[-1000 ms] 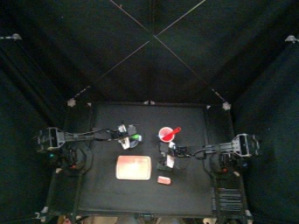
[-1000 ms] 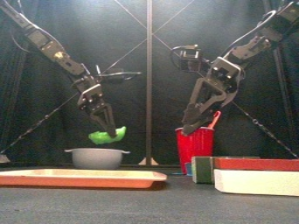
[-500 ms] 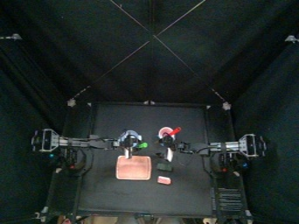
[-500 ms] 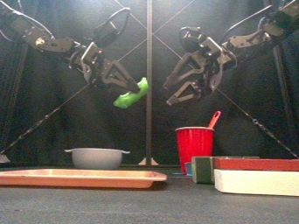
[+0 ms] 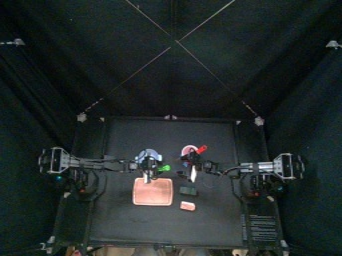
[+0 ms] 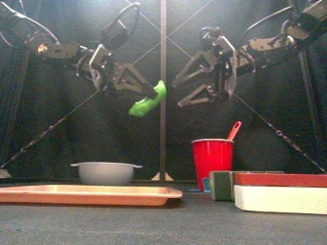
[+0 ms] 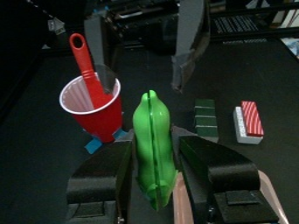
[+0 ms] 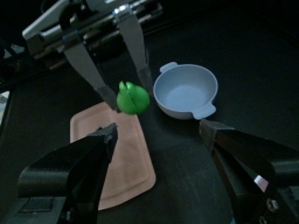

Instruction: Hand over peas

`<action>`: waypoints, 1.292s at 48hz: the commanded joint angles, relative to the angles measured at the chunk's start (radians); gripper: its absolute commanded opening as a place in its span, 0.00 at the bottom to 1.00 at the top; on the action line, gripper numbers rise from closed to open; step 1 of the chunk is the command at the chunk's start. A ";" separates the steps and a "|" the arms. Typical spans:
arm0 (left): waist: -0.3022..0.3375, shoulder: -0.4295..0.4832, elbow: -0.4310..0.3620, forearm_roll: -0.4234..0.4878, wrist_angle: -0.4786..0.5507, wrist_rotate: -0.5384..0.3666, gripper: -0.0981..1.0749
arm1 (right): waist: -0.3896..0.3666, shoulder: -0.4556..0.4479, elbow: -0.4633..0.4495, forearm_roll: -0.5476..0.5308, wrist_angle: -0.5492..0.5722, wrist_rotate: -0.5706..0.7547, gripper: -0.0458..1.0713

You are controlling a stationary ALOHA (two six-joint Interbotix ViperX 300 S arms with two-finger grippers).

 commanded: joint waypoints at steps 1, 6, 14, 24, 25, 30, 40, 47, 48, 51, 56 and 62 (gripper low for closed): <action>-0.003 0.012 -0.032 0.003 -0.012 0.002 0.56 | 0.000 -0.008 -0.014 0.005 -0.034 0.000 0.97; -0.002 0.028 -0.044 0.000 -0.012 0.002 0.56 | 0.005 -0.002 -0.017 0.006 -0.060 0.000 0.97; -0.003 0.049 -0.063 0.000 -0.012 0.002 0.56 | 0.008 0.025 -0.018 0.005 -0.069 0.000 0.97; 0.000 0.066 -0.069 -0.002 -0.014 0.002 0.56 | 0.014 0.066 -0.048 0.002 -0.069 0.000 0.97; 0.002 0.067 -0.069 -0.002 -0.014 0.002 0.56 | 0.014 0.071 -0.051 0.000 -0.069 0.000 0.97; 0.005 0.071 -0.069 -0.002 -0.015 0.002 0.56 | 0.015 0.086 -0.061 -0.002 -0.069 0.000 0.97; 0.005 0.071 -0.069 -0.002 -0.015 0.002 0.56 | 0.018 0.109 -0.077 -0.014 -0.067 0.000 0.97; 0.005 0.071 -0.069 -0.003 -0.015 0.002 0.56 | 0.021 0.110 -0.077 -0.018 -0.064 0.000 0.96; 0.005 0.071 -0.069 -0.002 -0.017 0.002 0.56 | 0.021 0.109 -0.075 -0.018 -0.064 0.000 0.96; 0.005 0.071 -0.069 -0.003 -0.017 0.002 0.56 | 0.023 0.109 -0.075 -0.020 -0.064 0.000 0.95; 0.005 0.071 -0.071 -0.003 -0.015 0.002 0.56 | 0.025 0.109 -0.074 -0.020 -0.063 0.000 0.92; 0.005 0.069 -0.069 -0.002 -0.017 0.002 0.56 | 0.026 0.110 -0.072 -0.020 -0.063 0.000 0.85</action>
